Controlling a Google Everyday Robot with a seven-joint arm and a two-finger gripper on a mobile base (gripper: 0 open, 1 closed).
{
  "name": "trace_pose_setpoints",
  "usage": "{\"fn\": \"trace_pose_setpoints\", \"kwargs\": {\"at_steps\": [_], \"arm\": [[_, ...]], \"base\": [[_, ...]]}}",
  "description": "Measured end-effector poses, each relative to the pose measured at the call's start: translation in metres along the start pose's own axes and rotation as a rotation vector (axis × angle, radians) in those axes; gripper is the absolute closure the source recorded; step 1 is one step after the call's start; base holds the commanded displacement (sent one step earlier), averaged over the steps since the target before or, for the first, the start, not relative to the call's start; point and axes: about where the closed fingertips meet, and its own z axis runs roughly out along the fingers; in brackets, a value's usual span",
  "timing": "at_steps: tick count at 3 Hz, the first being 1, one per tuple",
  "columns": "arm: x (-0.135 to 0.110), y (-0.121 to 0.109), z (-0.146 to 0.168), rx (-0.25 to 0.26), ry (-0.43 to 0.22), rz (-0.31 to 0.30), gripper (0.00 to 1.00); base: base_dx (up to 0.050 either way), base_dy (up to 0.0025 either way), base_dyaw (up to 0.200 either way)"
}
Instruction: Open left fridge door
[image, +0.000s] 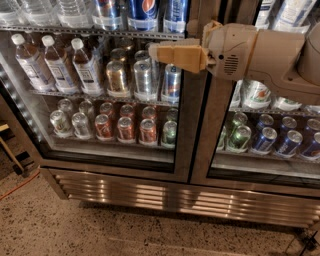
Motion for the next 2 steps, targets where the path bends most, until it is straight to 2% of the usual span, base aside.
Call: {"fn": "trace_pose_setpoints", "kwargs": {"at_steps": [2], "arm": [[0.0000,0.0000,0.0000,0.000,0.000,0.000,0.88]], "base": [[0.000,0.00000,0.000]]}}
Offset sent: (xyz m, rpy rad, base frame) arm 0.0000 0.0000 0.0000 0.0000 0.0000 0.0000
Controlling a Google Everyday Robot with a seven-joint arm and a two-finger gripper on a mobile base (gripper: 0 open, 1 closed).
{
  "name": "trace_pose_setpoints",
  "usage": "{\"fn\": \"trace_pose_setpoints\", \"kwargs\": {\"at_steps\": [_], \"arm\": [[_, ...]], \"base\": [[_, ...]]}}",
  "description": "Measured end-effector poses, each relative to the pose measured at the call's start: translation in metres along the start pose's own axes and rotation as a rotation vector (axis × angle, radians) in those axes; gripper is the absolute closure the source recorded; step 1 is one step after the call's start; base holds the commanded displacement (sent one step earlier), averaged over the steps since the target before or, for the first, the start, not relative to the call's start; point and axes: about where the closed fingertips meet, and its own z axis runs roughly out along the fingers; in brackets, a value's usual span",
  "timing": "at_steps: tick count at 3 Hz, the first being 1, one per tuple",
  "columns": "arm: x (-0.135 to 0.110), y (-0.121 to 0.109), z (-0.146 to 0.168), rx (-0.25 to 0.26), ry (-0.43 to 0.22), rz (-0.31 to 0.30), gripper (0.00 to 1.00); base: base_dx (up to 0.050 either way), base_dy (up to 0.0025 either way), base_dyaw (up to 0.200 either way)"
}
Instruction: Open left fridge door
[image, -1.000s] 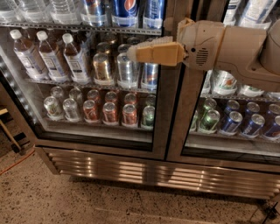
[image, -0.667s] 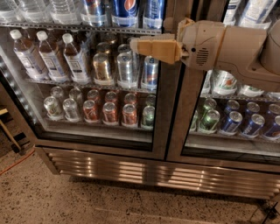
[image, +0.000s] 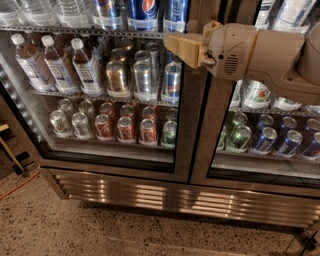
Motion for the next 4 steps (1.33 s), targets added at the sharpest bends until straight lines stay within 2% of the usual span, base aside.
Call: {"fn": "trace_pose_setpoints", "kwargs": {"at_steps": [1,4], "arm": [[0.0000,0.0000,0.0000,0.000,0.000,0.000,1.00],[0.0000,0.0000,0.0000,0.000,0.000,0.000,1.00]], "base": [[-0.047,0.00000,0.000],[-0.047,-0.00001,0.000]]}}
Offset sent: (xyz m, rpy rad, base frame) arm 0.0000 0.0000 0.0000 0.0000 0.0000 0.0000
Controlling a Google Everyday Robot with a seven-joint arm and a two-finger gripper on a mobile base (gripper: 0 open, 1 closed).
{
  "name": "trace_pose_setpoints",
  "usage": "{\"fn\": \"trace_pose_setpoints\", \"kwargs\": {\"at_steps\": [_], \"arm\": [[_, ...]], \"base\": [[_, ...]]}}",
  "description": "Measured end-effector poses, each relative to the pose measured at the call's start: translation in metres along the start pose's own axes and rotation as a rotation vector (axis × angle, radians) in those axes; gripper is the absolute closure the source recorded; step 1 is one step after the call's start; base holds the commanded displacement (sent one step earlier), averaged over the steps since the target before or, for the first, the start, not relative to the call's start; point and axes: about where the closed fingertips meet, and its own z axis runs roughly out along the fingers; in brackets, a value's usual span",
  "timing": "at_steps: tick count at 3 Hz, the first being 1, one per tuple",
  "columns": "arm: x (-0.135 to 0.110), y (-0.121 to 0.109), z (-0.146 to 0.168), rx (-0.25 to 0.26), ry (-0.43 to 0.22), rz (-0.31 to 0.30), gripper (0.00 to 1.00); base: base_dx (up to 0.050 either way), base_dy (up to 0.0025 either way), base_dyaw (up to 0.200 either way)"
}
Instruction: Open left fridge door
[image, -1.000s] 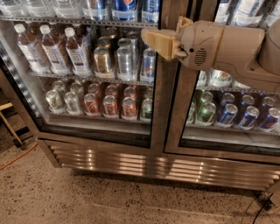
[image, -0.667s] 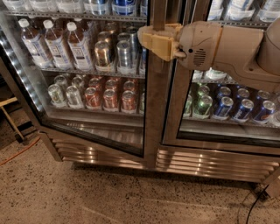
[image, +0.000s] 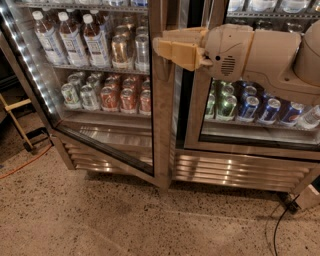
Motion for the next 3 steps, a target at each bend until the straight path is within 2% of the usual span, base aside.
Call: {"fn": "trace_pose_setpoints", "kwargs": {"at_steps": [1,2,3], "arm": [[-0.0001,0.0001,0.0002,0.000,0.000,0.000,1.00],[-0.0001,0.0002,0.0002,0.000,0.000,0.000,1.00],[-0.0001,0.0002,0.0002,0.000,0.000,0.000,1.00]], "base": [[0.000,-0.00001,-0.198],[0.025,0.00214,0.172],[-0.042,-0.00213,0.111]]}}
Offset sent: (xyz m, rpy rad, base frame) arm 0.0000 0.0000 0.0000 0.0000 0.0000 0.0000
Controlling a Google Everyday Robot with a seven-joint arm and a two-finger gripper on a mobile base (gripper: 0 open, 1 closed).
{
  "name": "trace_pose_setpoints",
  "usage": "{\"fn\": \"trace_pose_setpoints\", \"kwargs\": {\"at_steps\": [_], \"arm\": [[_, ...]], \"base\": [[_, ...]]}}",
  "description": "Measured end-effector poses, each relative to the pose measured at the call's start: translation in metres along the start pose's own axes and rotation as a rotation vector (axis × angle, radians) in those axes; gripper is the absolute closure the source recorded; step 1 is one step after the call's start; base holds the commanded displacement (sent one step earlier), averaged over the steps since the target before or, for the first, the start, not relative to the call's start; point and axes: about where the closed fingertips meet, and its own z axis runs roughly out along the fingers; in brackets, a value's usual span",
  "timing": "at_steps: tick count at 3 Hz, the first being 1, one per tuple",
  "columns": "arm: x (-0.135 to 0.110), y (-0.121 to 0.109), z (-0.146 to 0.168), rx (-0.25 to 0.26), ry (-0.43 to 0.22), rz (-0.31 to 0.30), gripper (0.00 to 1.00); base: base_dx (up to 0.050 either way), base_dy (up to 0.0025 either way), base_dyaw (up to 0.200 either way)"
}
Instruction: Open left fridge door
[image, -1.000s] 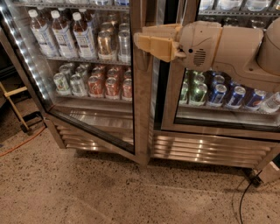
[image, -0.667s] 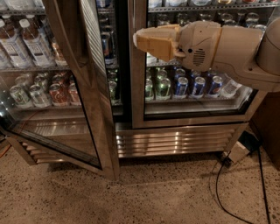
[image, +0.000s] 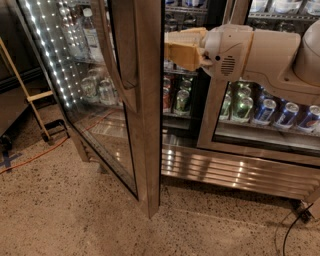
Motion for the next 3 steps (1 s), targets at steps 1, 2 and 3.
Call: {"fn": "trace_pose_setpoints", "kwargs": {"at_steps": [1,2,3], "arm": [[0.0000,0.0000,0.0000,0.000,0.000,0.000,1.00],[0.0000,0.0000,0.0000,0.000,0.000,0.000,1.00],[0.0000,0.0000,0.0000,0.000,0.000,0.000,1.00]], "base": [[-0.036,-0.00253,0.140],[-0.035,-0.00256,0.143],[0.000,0.00001,-0.192]]}}
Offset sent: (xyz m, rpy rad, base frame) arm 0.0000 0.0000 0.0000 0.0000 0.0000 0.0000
